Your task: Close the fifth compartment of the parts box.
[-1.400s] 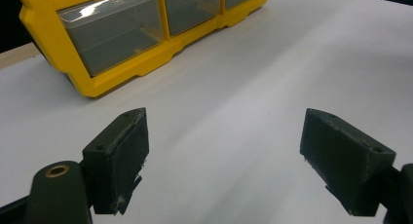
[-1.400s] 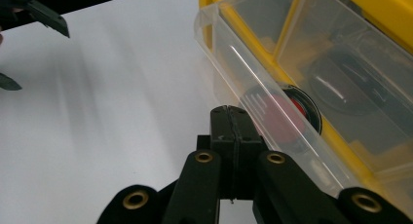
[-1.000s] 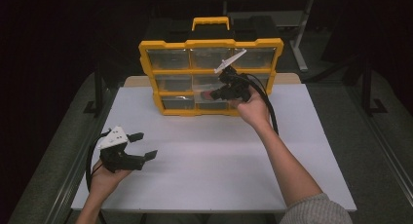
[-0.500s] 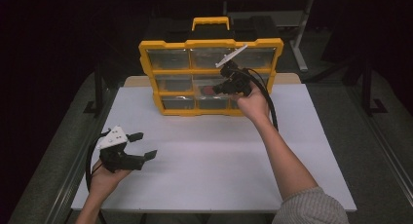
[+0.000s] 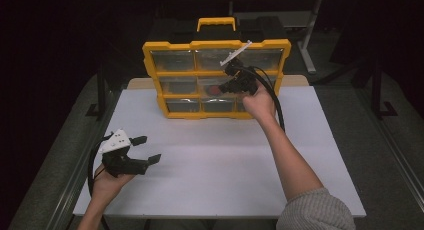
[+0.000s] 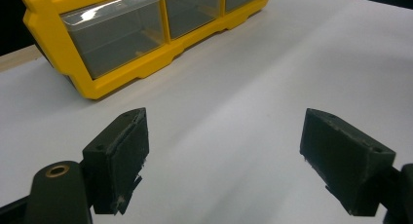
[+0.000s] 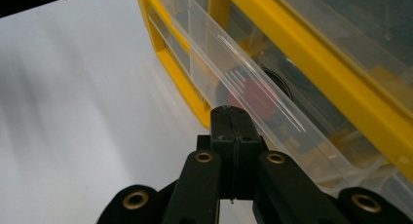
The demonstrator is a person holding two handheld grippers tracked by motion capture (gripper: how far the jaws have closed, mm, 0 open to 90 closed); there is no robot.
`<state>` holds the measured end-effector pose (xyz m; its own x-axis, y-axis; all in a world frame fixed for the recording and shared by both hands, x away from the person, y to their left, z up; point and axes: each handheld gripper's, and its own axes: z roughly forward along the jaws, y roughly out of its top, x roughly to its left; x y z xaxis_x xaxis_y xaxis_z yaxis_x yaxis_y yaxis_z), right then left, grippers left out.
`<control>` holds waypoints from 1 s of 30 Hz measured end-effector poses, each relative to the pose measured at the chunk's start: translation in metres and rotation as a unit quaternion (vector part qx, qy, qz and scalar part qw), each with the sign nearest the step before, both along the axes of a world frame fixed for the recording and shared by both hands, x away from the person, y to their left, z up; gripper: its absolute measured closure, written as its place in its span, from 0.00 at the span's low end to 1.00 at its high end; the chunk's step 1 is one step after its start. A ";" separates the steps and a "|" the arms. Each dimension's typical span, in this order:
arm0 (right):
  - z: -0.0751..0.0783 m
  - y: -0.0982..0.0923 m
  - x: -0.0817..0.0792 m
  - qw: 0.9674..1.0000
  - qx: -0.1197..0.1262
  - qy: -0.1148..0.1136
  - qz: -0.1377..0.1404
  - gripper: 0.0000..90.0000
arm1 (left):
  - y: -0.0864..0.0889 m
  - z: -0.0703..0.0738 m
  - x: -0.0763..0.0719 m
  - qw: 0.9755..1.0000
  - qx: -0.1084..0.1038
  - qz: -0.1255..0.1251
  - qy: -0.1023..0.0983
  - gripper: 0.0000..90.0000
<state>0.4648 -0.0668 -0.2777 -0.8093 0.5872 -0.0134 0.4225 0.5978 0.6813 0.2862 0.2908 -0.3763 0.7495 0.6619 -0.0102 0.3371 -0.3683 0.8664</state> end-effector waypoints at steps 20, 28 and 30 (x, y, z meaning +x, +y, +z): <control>0.002 -0.001 0.004 1.000 0.008 -0.013 -0.026 0.99 | 0.000 0.001 -0.001 1.000 -0.001 0.000 0.002 0.20; 0.001 -0.004 0.007 0.999 0.000 -0.027 -0.031 0.99 | 0.000 0.001 -0.001 1.000 -0.001 0.000 0.003 0.20; 0.001 -0.003 0.007 0.999 0.005 -0.025 -0.035 0.99 | -0.001 0.001 -0.001 1.000 -0.003 0.000 0.002 0.20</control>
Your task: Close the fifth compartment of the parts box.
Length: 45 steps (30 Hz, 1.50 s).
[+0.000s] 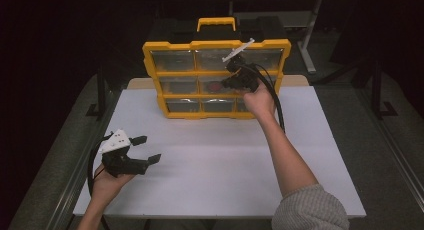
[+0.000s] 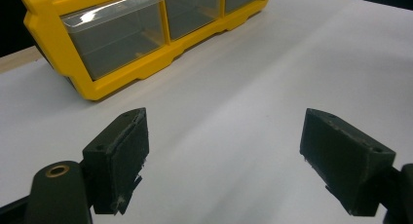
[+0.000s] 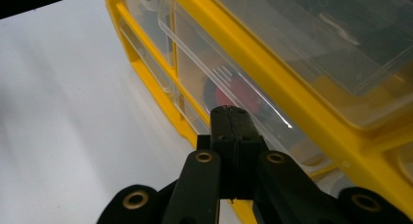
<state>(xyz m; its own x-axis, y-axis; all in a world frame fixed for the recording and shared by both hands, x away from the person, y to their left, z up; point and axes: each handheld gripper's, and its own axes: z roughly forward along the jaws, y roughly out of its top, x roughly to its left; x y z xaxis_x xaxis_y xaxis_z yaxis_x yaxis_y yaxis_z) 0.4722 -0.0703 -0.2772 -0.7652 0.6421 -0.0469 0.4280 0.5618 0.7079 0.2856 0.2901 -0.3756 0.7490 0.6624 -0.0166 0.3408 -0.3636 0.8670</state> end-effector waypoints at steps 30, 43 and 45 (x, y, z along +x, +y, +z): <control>-0.005 -0.014 -0.011 0.997 0.071 0.026 0.026 0.67 | -0.004 -0.001 0.001 1.000 0.003 -0.004 0.000 0.20; -0.021 -0.029 -0.024 0.994 0.097 0.036 0.033 0.50 | -0.005 -0.002 0.000 1.000 0.001 -0.007 -0.002 0.20; -0.024 -0.032 -0.027 0.994 0.100 0.037 0.027 0.46 | -0.005 -0.002 0.001 1.000 0.003 -0.008 -0.001 0.20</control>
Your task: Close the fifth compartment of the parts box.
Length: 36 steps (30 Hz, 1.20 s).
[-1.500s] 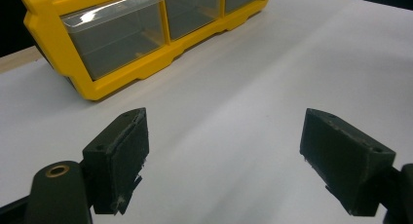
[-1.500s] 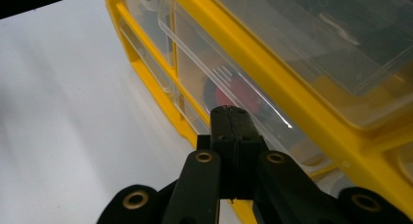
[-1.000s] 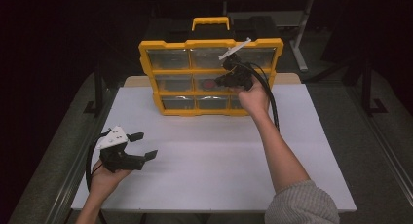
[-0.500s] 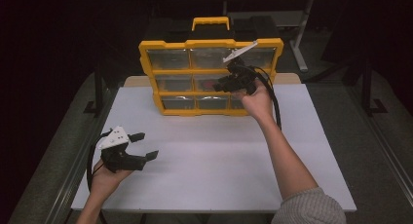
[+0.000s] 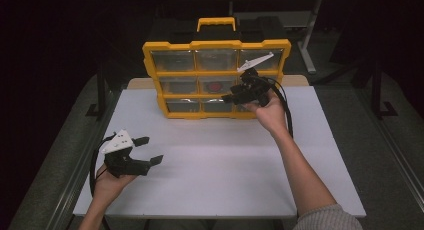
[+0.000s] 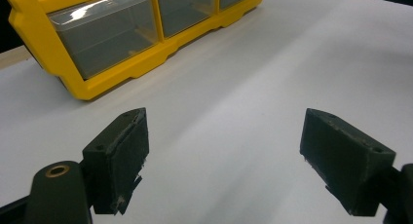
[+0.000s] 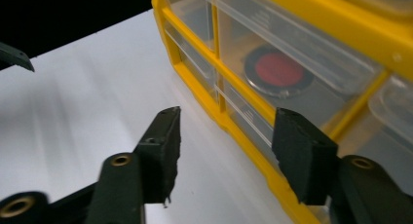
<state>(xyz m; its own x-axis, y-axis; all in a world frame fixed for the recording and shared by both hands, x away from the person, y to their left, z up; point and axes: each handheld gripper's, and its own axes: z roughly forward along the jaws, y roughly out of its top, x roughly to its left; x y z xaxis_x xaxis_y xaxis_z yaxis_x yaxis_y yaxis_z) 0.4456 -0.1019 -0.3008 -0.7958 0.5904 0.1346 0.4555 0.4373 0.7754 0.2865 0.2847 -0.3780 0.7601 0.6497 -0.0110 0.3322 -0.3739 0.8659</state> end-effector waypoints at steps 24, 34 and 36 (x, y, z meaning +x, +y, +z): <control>-0.021 -0.036 -0.029 1.000 0.022 -0.001 -0.002 0.26 | 0.000 -0.001 0.000 1.000 0.002 0.003 0.004 0.20; -0.031 -0.053 -0.041 0.999 0.028 -0.004 -0.017 0.18 | -0.001 -0.002 0.000 1.000 0.002 0.004 0.006 0.20; -0.034 -0.056 -0.044 0.999 0.027 -0.007 -0.021 0.15 | -0.001 -0.002 0.000 1.000 0.004 0.003 0.006 0.20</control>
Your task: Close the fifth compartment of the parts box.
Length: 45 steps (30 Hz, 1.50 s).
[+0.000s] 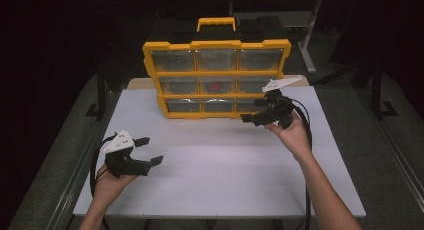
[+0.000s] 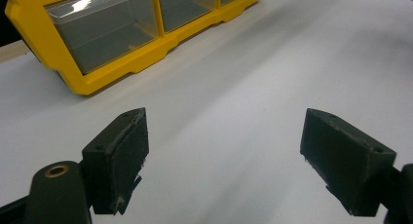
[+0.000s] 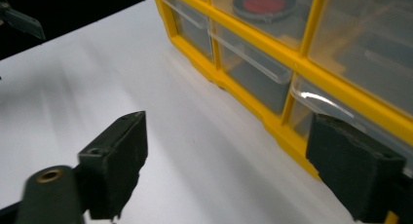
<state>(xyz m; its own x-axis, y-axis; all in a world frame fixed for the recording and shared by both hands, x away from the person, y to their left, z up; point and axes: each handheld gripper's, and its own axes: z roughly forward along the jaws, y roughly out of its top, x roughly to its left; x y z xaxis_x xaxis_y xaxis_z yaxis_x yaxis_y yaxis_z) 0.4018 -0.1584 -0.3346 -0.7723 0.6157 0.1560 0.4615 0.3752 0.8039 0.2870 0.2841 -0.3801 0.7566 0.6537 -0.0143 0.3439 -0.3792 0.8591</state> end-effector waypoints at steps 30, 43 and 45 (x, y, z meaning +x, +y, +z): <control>-0.032 -0.048 -0.040 0.999 -0.008 0.011 -0.035 0.15 | -0.001 -0.003 0.002 1.000 0.010 -0.003 0.009 0.19; -0.051 -0.073 -0.069 0.998 -0.005 0.009 -0.061 0.15 | -0.001 -0.011 0.003 1.000 0.013 -0.004 0.014 0.19; -0.054 -0.077 -0.072 0.998 -0.003 0.008 -0.064 0.15 | -0.001 -0.011 0.003 1.000 0.015 -0.008 0.014 0.19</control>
<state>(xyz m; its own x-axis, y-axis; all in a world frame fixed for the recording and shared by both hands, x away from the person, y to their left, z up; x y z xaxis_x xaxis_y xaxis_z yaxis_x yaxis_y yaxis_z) 0.3294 -0.2358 -0.3881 -0.6856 0.7094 0.1634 0.5177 0.3173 0.7946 0.2896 0.2831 -0.3913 0.7668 0.6417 -0.0161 0.3613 -0.4107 0.8371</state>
